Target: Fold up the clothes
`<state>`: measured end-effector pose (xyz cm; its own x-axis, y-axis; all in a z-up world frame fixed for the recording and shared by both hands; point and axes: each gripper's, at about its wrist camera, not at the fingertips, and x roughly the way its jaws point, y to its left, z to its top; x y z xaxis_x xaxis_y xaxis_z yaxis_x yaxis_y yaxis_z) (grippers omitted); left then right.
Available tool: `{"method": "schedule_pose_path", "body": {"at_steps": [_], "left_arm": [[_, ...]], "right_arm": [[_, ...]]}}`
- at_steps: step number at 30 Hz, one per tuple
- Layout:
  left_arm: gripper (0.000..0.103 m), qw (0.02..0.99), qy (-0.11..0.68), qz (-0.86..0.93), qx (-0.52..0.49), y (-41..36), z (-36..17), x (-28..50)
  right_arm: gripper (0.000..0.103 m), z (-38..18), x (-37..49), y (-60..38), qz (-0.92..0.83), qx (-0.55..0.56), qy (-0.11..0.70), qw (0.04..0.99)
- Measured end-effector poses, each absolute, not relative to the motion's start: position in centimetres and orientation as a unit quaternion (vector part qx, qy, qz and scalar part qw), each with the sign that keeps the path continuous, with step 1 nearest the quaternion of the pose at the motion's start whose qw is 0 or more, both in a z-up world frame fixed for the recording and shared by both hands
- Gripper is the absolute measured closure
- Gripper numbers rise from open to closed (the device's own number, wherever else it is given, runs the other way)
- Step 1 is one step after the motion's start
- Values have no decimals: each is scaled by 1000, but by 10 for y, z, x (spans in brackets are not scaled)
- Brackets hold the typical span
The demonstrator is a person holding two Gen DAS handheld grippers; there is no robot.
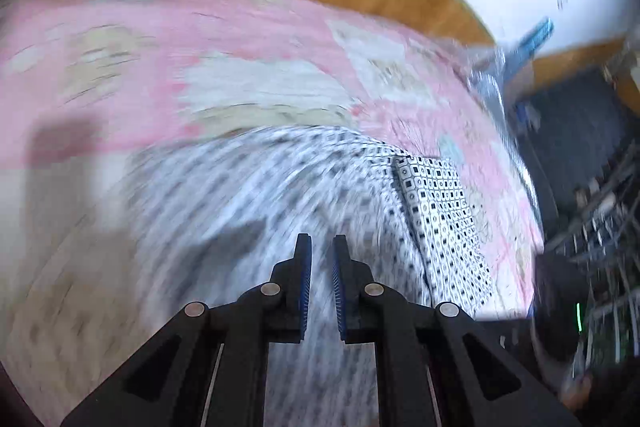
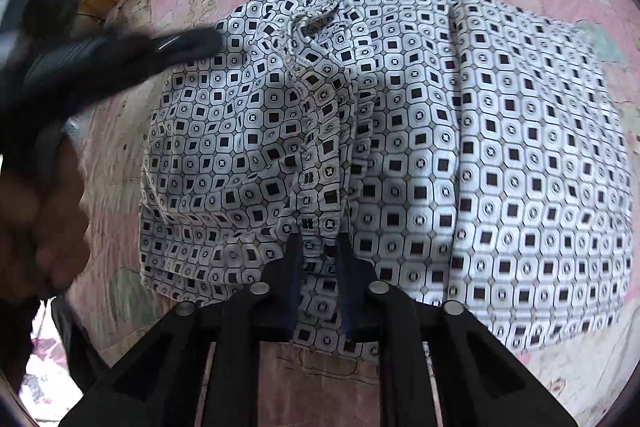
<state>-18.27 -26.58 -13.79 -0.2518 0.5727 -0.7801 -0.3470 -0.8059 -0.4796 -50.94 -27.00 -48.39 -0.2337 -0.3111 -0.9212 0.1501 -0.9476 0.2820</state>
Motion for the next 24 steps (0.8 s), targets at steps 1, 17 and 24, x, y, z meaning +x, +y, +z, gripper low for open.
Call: {"method": "schedule_pose_path", "body": {"at_steps": [1,17,24], "left_arm": [[91,297,-89,777,-547,-250,-145,-192],[91,301,-149,771,-541,-306,-113,-135],[91,199,-147,773,-584,-356,-161,-72]], "right_arm": [[93,-480,-506,-276,-785,601,-61,140],[82,-402,-514,-367,-826,535,5,180],[80,-409,-507,-399,-804,562,23,193]]}}
